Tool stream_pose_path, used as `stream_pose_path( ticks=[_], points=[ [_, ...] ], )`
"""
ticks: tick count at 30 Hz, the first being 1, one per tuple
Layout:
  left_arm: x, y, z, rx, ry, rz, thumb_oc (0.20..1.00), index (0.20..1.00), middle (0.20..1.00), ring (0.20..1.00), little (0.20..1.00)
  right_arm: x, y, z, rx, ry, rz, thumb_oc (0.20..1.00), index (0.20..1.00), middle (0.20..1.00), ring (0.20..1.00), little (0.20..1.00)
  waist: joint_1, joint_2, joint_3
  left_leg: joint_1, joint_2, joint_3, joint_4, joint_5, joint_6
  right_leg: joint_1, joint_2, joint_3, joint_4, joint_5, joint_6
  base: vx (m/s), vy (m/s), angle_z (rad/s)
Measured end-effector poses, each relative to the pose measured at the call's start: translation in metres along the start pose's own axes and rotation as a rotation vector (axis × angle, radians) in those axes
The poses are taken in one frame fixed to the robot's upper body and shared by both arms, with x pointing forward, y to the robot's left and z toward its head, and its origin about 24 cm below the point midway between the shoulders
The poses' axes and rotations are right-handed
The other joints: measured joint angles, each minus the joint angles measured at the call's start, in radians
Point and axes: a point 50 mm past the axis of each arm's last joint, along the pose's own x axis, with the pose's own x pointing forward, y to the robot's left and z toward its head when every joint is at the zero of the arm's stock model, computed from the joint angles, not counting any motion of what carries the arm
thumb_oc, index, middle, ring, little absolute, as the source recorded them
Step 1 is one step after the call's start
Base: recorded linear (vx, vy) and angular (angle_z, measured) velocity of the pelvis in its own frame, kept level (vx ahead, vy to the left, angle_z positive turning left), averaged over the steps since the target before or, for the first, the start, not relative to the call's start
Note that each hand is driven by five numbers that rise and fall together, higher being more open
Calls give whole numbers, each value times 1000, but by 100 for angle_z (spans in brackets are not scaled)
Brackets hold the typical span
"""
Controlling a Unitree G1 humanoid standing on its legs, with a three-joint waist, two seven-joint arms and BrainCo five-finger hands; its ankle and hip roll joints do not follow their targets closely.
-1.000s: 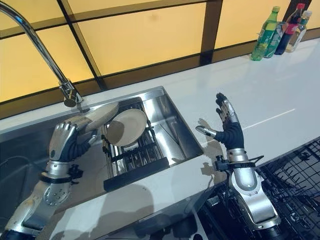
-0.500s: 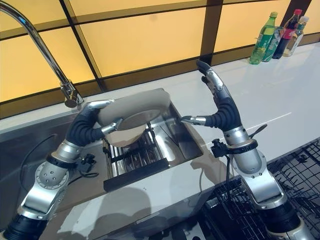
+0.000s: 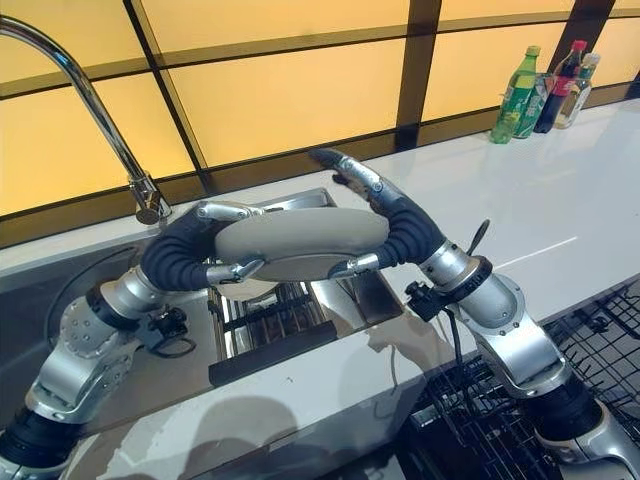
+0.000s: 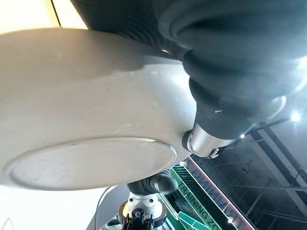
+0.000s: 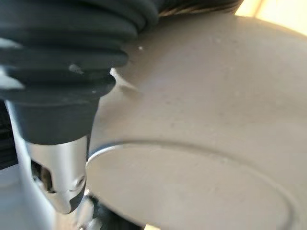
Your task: Pick up plates and place into dishwasher.
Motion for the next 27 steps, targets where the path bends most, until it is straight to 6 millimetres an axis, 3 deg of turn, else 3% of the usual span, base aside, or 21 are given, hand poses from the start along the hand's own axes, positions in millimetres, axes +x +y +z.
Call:
stream_pose_path(
  ticks=[6,7,8,9,10,27],
  points=[
    [-3,2,-6,-10,48,-12,200,200,200,200,200,0,8,-18,143,51,75,1000,1000,1000,1000,1000,2,-2,-10,0,-1,0,0,0,0,-1,0,1,0,0,0,0,0,0],
    [-3,2,-7,-10,57,-16,200,200,200,200,200,-1,9,-20,143,67,91,787,787,787,787,787,2,-2,-11,0,-1,0,0,0,0,-1,0,1,0,0,0,0,0,0],
    [-3,2,-8,-10,67,-20,200,200,200,200,200,-2,10,-22,143,78,99,639,639,639,639,639,2,-2,-11,0,0,0,0,0,0,-1,0,1,0,0,0,0,0,0],
    [-4,3,-8,-7,76,-24,200,200,200,200,200,-2,10,-23,139,90,108,395,395,395,395,395,2,-2,-11,0,-1,0,0,0,0,-1,0,1,1,0,0,0,0,0],
    [-4,3,-9,-5,82,-26,200,200,200,200,200,-2,10,-24,138,102,113,200,200,200,200,200,2,-1,-13,0,-1,1,0,0,0,-1,0,2,1,0,0,0,0,0],
    [-9,7,-18,-17,120,1,200,200,200,200,200,-1,15,-27,75,135,124,200,200,200,200,200,-1,-1,-27,1,0,12,0,0,0,-6,2,18,0,1,-2,-1,2,-1]
  ],
)
